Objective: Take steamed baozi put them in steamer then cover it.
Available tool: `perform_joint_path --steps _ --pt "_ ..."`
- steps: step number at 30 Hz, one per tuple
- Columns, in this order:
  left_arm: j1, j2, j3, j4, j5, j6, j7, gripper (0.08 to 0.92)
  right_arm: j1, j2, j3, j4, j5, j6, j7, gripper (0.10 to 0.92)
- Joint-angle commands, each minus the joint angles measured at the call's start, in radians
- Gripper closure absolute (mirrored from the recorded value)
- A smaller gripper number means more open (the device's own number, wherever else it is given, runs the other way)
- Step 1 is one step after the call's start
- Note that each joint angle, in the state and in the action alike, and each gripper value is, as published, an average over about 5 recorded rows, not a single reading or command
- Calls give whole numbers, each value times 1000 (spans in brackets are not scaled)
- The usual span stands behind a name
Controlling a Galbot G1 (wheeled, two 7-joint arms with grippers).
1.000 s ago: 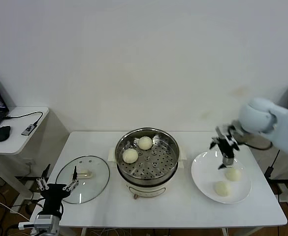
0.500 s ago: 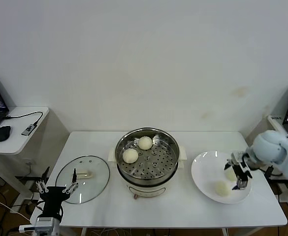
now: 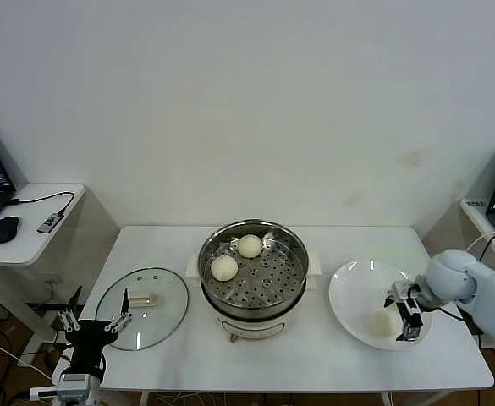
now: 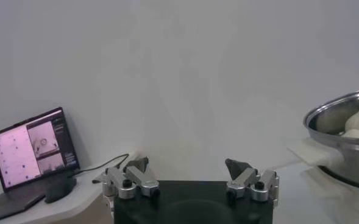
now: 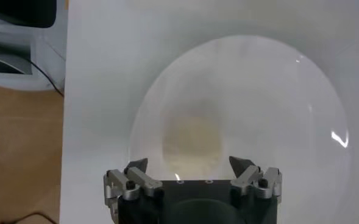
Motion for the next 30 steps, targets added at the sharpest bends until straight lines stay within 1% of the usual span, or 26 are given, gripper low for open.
perform_joint_path --steps 1,7,12,22,30 --pt "-2 1 -1 2 0 0 0 177 -56 22 37 -25 -18 4 13 203" --pt "-5 0 1 4 0 0 0 177 -54 29 39 -34 -22 1 18 216" --pt "-7 0 2 2 0 0 0 177 -58 34 41 -39 -28 -1 24 290" --pt "-5 -1 1 -5 1 0 0 177 -60 48 51 -46 -38 1 27 378" --pt "-3 -3 0 -10 1 -1 0 177 -52 38 59 -38 -37 5 24 487"
